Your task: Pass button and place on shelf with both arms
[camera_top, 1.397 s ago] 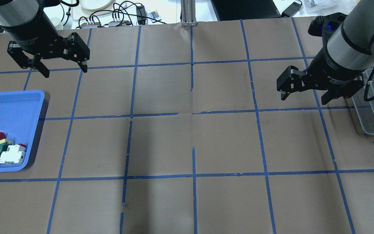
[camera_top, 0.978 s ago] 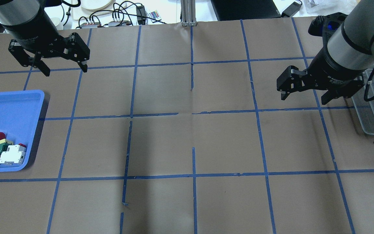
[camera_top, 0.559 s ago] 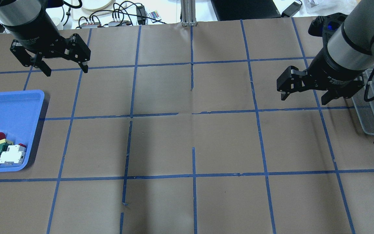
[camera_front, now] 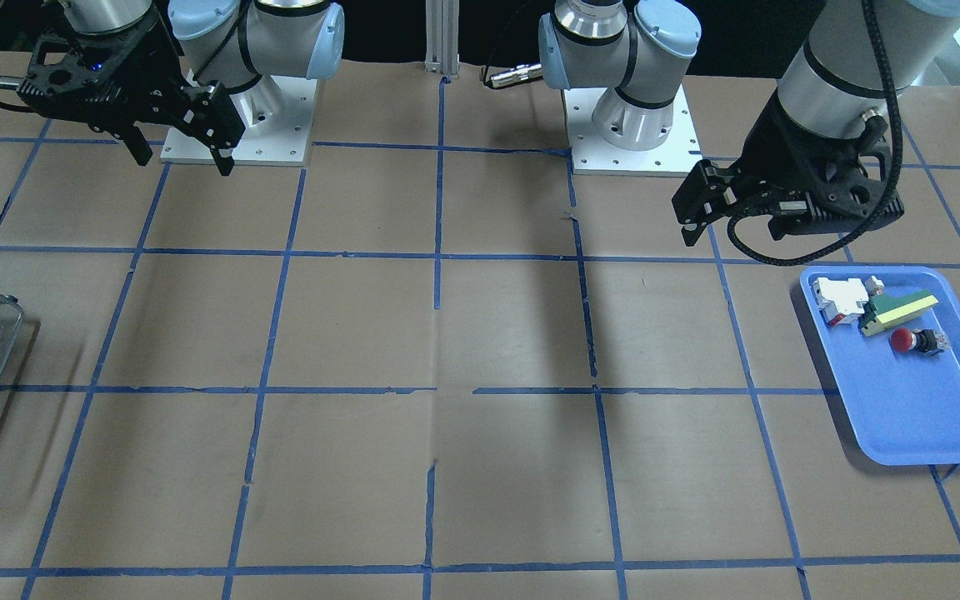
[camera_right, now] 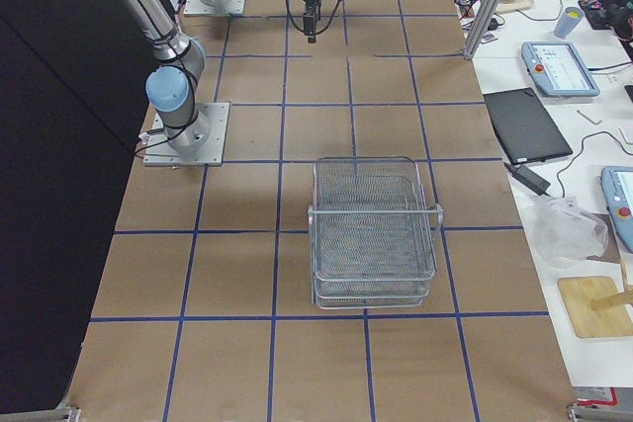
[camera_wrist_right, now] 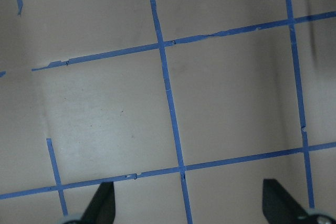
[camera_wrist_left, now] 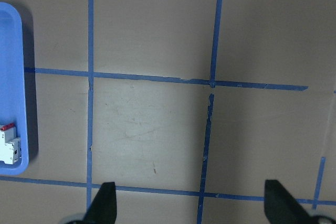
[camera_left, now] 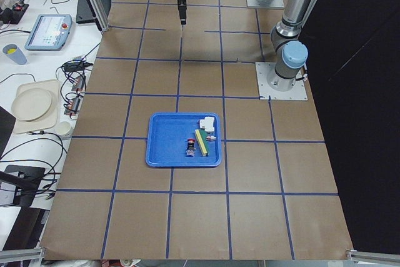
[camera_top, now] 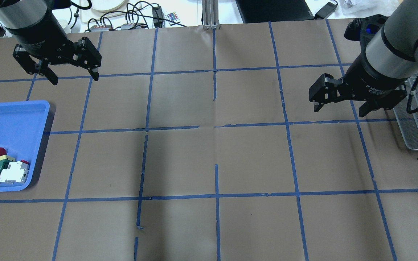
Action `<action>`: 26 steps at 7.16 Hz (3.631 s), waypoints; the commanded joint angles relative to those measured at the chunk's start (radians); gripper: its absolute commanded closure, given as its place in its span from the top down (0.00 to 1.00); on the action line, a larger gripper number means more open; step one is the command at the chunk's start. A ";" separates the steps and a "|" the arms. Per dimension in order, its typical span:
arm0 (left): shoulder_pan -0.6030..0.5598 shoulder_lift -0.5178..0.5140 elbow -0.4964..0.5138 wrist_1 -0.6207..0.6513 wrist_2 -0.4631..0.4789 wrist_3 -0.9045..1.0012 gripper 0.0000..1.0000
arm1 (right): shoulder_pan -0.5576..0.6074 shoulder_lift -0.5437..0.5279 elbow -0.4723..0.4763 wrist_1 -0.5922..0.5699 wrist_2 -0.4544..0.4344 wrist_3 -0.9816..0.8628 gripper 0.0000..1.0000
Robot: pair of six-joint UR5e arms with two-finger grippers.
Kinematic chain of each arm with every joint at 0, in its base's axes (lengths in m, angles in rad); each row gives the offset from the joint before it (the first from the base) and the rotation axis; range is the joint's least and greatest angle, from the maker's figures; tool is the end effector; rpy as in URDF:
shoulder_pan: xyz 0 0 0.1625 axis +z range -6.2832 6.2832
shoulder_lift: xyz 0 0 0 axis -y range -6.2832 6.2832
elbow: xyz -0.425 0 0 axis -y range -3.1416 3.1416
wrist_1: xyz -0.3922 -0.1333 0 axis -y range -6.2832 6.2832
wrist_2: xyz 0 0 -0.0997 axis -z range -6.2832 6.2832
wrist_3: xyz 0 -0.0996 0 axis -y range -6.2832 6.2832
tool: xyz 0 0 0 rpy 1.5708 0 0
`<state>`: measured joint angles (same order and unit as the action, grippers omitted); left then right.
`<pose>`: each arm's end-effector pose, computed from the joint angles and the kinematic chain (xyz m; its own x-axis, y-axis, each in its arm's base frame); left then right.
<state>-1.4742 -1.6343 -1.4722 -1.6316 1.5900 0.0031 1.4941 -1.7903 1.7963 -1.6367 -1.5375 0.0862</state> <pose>-0.0810 -0.5263 0.4983 -0.9955 -0.0929 -0.0191 -0.0933 0.9953 0.0258 0.1052 -0.4144 0.4816 -0.9864 0.1600 -0.0383 0.1620 0.9852 -0.0568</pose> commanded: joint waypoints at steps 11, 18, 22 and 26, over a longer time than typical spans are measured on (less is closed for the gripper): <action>0.334 -0.033 -0.105 0.116 0.087 0.620 1.00 | 0.002 0.000 0.000 -0.008 0.002 0.003 1.00; 0.729 -0.322 -0.100 0.516 -0.028 1.629 0.95 | 0.002 0.034 0.000 -0.060 0.004 0.006 1.00; 0.775 -0.484 0.013 0.503 -0.067 1.985 0.94 | 0.002 0.037 0.002 -0.061 0.004 0.007 1.00; 0.839 -0.530 0.009 0.453 -0.151 2.094 0.96 | 0.002 0.037 0.003 -0.060 0.002 0.009 1.00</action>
<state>-0.6529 -2.1575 -1.4592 -1.1719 1.4601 2.0637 1.4956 -1.7534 1.7983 -1.6966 -1.5354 0.0939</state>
